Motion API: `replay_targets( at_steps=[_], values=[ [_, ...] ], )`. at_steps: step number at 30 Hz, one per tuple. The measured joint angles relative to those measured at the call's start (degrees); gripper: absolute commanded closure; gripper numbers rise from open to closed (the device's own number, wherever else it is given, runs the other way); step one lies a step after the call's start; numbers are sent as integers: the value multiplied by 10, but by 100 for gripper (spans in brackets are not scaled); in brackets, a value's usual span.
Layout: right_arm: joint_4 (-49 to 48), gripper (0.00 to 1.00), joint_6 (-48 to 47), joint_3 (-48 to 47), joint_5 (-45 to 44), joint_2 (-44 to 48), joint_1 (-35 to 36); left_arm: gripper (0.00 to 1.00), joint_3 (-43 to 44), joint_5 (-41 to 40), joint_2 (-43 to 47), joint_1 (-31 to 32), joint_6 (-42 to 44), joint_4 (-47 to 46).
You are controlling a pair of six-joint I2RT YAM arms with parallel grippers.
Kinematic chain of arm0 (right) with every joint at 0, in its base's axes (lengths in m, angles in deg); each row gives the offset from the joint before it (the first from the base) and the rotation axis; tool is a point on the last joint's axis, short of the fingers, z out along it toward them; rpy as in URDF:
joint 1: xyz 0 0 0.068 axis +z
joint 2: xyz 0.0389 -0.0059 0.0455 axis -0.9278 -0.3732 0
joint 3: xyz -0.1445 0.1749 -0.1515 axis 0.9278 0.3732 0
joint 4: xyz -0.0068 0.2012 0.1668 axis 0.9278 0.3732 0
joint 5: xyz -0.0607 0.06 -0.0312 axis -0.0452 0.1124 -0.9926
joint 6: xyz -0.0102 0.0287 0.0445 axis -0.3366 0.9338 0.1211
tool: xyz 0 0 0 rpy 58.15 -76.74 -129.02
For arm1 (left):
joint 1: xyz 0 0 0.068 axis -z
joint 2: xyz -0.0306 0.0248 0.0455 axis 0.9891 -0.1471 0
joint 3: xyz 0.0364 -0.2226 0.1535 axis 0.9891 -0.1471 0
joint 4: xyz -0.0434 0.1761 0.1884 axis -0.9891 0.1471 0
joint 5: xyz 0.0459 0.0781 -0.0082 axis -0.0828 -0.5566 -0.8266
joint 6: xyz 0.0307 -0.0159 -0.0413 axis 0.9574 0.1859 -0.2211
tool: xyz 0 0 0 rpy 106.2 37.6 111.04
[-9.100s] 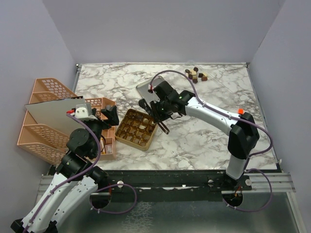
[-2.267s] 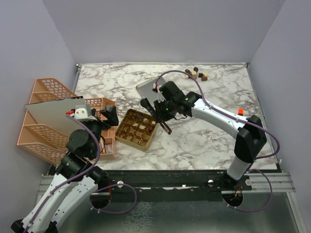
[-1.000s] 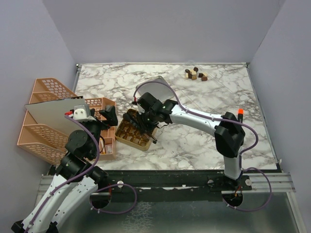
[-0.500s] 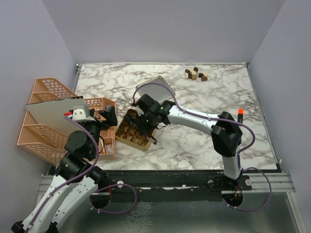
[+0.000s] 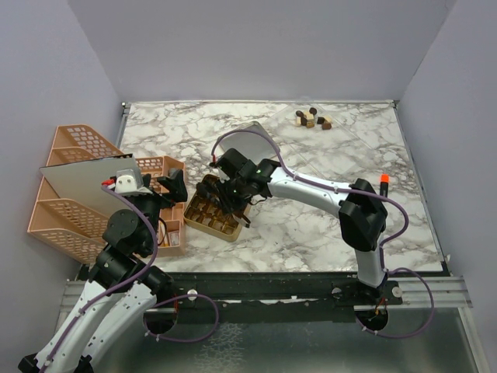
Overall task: Pack the chocolate
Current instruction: Place the fake chocolate in the packing box.
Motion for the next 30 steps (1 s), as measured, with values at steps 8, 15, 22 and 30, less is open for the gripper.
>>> replay_targets(
  at_steps=[8, 15, 22, 30],
  values=[
    [5, 63, 0, -7, -5, 0, 0, 1, 0, 0, 0, 0, 0, 0],
    [18, 64, -5, -17, -30, 1, 0, 1, 0, 0, 0, 0, 0, 0],
    [46, 64, -14, -31, -84, 18, -4, 1, 0, 0, 0, 0, 0, 0],
    [60, 64, -30, -32, -122, 64, -58, 1, 0, 4, 0, 0, -1, 0]
  ],
)
